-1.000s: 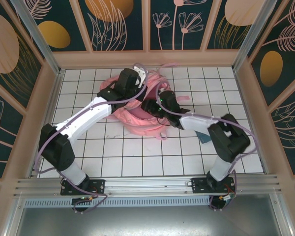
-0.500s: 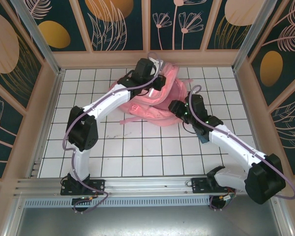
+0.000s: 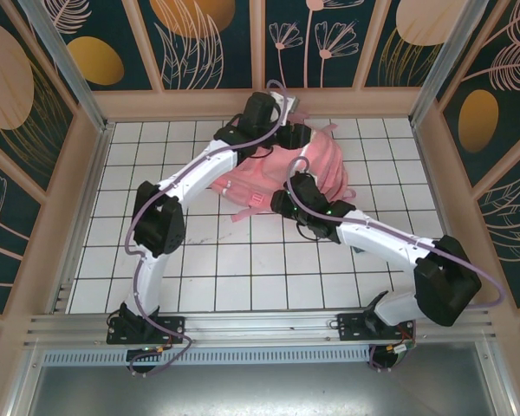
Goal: Pack the student bag
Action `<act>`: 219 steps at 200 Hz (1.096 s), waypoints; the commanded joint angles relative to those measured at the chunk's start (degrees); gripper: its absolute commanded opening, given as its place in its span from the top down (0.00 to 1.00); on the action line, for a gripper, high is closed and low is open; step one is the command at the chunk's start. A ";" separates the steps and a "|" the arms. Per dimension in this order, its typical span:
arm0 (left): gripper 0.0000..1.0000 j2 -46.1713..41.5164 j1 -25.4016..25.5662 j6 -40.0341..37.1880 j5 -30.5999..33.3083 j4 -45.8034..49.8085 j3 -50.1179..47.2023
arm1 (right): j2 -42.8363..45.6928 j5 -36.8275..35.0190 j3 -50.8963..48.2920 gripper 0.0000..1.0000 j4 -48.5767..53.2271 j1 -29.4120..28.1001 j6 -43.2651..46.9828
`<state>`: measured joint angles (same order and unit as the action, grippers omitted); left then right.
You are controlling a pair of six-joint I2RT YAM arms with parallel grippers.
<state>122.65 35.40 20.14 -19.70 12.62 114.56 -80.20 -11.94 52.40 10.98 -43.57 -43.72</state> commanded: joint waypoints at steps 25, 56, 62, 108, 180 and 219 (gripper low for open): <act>0.32 -14.88 -8.39 8.14 5.65 -5.06 -16.55 | -6.14 -6.88 7.03 0.53 6.25 0.78 -2.62; 0.29 -22.86 -9.96 11.74 15.99 -5.27 -28.42 | -10.37 -6.11 9.66 0.57 9.09 0.16 -4.91; 0.28 -24.02 -10.07 12.31 17.17 -5.49 -30.54 | -10.81 -6.02 9.78 0.58 9.50 0.07 -5.83; 0.23 -33.49 -10.17 16.81 20.94 -8.01 -43.52 | -13.48 -4.64 9.03 0.62 10.09 -0.29 -8.16; 0.18 -37.04 -10.18 18.71 20.13 -9.18 -49.46 | -20.85 -7.02 14.83 0.69 10.36 -0.29 -5.18; 0.18 -37.08 -10.17 19.10 19.18 -9.37 -49.94 | -23.57 -11.32 16.70 0.75 13.64 -0.30 -4.64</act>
<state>87.09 25.19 38.09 0.27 5.54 65.52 -101.86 -18.04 66.54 21.12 -43.59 -49.43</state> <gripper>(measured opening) 0.821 0.271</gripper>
